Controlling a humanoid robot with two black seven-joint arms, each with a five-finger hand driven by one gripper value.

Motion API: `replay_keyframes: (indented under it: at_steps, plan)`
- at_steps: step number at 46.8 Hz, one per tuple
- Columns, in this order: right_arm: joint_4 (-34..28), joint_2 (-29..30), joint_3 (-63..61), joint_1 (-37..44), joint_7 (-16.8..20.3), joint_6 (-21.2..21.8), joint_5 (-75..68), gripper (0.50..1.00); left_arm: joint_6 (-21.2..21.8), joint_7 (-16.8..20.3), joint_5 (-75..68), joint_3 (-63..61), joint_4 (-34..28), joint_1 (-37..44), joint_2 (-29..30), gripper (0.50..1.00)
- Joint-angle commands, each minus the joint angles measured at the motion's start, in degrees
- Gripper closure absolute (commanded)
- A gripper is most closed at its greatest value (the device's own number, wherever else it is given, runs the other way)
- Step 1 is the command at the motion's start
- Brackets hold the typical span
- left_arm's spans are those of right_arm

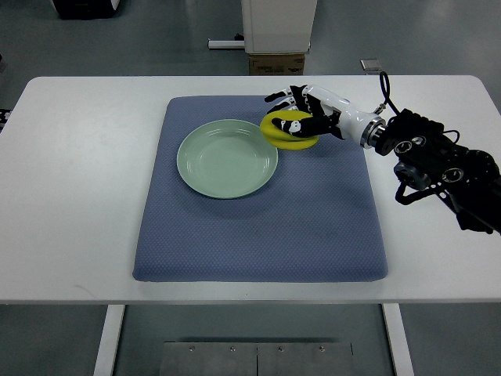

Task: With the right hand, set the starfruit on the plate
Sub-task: 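Lift the starfruit with the right hand and carry it over the plate, then lower the held starfruit onto the green plate with the right hand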

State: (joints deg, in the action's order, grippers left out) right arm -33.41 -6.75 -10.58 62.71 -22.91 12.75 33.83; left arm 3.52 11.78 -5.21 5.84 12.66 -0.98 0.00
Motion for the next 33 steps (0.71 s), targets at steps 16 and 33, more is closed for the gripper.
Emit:
replay_keyframes:
  at_steps: [16,33]
  plan:
    - [0.09,6.75,0.39,1.80,4.28,-5.28,0.10,1.000,0.00,0.00,0.02,0.05,0.00,0.01,0.00,0.500]
    - [0.01,6.75,3.99,1.80,5.77,-9.94,0.36,1.000,0.00,0.00,0.02,-0.04,0.00,0.01,0.00,0.500]
